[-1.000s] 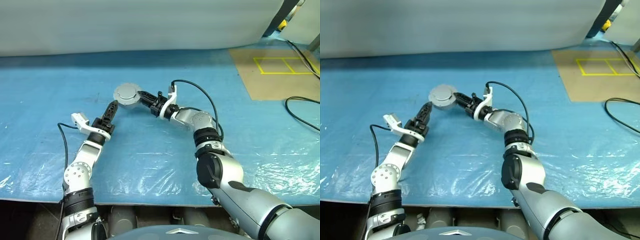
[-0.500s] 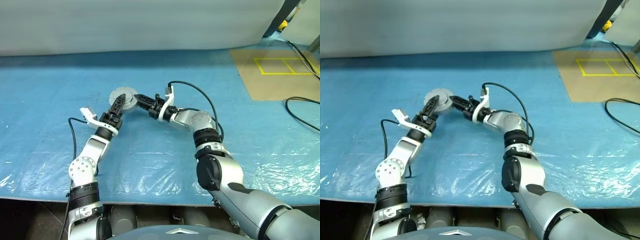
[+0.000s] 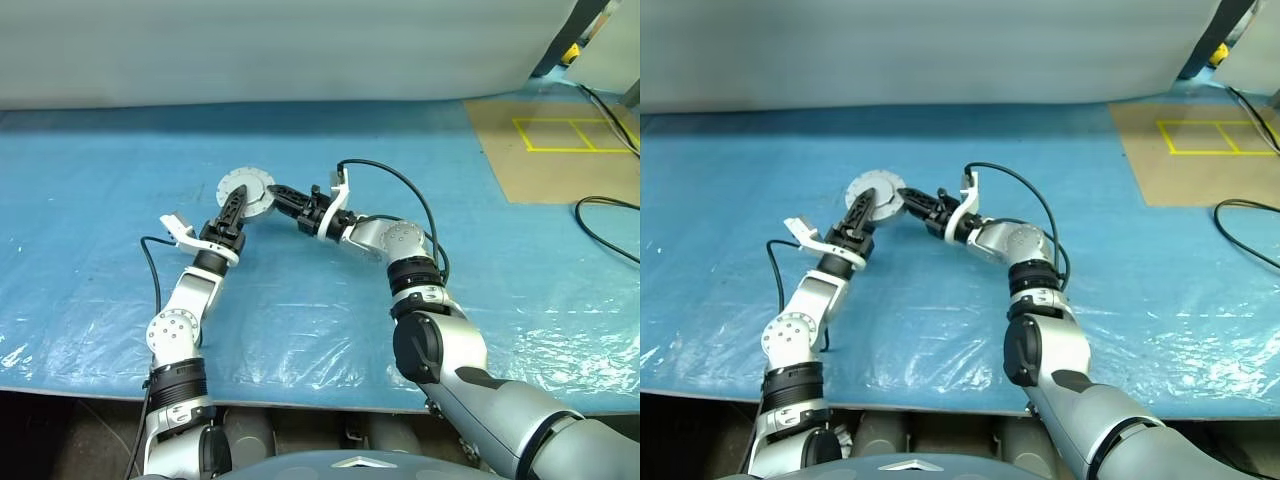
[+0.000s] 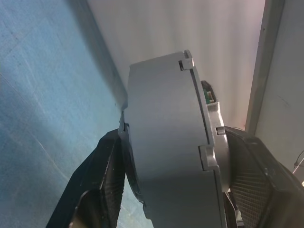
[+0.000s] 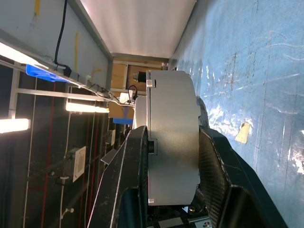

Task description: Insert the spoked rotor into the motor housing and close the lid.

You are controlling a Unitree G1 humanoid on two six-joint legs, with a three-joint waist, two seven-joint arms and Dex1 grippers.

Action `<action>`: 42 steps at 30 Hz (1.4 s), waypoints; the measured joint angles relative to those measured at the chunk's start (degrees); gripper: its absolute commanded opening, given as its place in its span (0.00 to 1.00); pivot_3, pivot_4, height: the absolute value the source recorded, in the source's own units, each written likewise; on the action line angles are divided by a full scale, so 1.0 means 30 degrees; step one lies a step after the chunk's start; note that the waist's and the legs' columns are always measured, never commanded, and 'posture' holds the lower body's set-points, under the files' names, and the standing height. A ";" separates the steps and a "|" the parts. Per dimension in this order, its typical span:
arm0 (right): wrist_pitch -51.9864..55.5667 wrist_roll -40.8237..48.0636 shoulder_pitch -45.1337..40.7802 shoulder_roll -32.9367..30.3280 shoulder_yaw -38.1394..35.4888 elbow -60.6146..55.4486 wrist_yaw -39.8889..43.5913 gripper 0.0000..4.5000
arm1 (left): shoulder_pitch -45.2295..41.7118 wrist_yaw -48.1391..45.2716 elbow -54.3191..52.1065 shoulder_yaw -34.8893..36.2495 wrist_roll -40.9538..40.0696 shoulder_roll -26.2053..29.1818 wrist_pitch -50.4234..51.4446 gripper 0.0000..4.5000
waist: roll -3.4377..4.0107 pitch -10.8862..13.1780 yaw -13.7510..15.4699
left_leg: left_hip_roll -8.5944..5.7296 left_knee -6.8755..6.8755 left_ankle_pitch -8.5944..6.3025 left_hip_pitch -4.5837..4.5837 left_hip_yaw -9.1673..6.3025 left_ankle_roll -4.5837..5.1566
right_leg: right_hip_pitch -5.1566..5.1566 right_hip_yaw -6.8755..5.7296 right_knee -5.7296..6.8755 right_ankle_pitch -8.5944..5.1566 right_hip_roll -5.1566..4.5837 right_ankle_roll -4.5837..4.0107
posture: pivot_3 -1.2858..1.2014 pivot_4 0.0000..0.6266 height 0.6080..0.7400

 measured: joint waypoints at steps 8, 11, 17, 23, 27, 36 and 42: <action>0.0214 -0.0001 0.0509 -0.0037 0.0750 -0.1061 0.0427 0.61 | -0.0169 -0.0014 0.0220 -0.0086 -0.0070 0.0004 0.0026 0.59 | 0.0000 0.0000 0.0005 | -0.0002 0.0012 0.0001 -0.0006 -0.0012 0.0001 | 0.0004 -0.0001 0.0004 0.0004 0.0001 0.0002 | 0.52 0.24 1.00; 0.0319 0.0173 0.0548 -0.0037 0.0749 -0.1193 0.0520 0.83 | -0.0288 0.0204 0.0424 0.0075 -0.0265 -0.0291 -0.0084 0.59 | 0.0000 0.0000 0.0007 | -0.0003 0.0020 0.0000 -0.0006 -0.0014 0.0000 | 0.0009 0.0000 0.0002 0.0009 0.0000 0.0007 | 0.52 0.24 1.00; -0.0289 0.0344 0.0539 -0.0043 0.0691 -0.0905 0.0257 0.90 | -0.0645 0.0624 0.1332 0.0976 -0.0961 -0.1234 -0.0829 0.59 | -0.0001 0.0000 0.0002 | -0.0001 0.0030 0.0000 -0.0005 -0.0016 0.0000 | 0.0016 0.0002 0.0002 0.0017 0.0002 0.0004 | 0.52 0.24 1.00; -0.0941 0.0254 0.0530 -0.0060 0.1213 -0.1087 0.0395 0.90 | -0.1503 0.0812 0.2887 0.2826 -0.0492 -0.0913 -0.3969 0.59 | -0.0003 0.0001 -0.0038 | 0.0002 0.0029 0.0001 0.0010 -0.0030 0.0002 | 0.0024 -0.0001 0.0000 0.0020 0.0012 0.0005 | 0.52 0.24 1.00; -0.0981 0.0061 0.0531 -0.0059 0.2049 -0.1487 0.0746 0.90 | -0.2711 0.0548 0.5005 0.3995 0.0535 0.0275 -0.6512 0.59 | -0.0010 -0.0001 0.0028 | -0.0005 0.0037 0.0003 0.0004 -0.0042 0.0005 | 0.0029 -0.0003 -0.0001 0.0028 0.0008 0.0017 | 0.52 0.24 1.00; -0.1007 0.0022 0.0547 -0.0064 0.2686 -0.2089 0.1029 0.90 | -0.5129 -0.1607 1.2997 0.6319 0.2757 0.3532 -1.1659 0.59 | -0.0057 -0.0013 0.0155 | -0.0014 0.0051 0.0002 0.0038 -0.0065 -0.0001 | 0.0062 -0.0007 0.0015 0.0040 0.0006 0.0036 | 0.52 0.24 1.00; -0.0972 0.0021 0.0673 -0.0075 0.2856 -0.2332 0.1033 0.90 | -0.5794 -0.2565 1.5383 0.6735 0.3525 0.4487 -1.2912 0.59 | -0.0055 -0.0014 -0.0001 | -0.0013 0.0052 -0.0001 0.0191 -0.0053 -0.0007 | 0.0168 0.0008 0.0024 0.0040 -0.0003 0.0034 | 0.52 0.24 1.00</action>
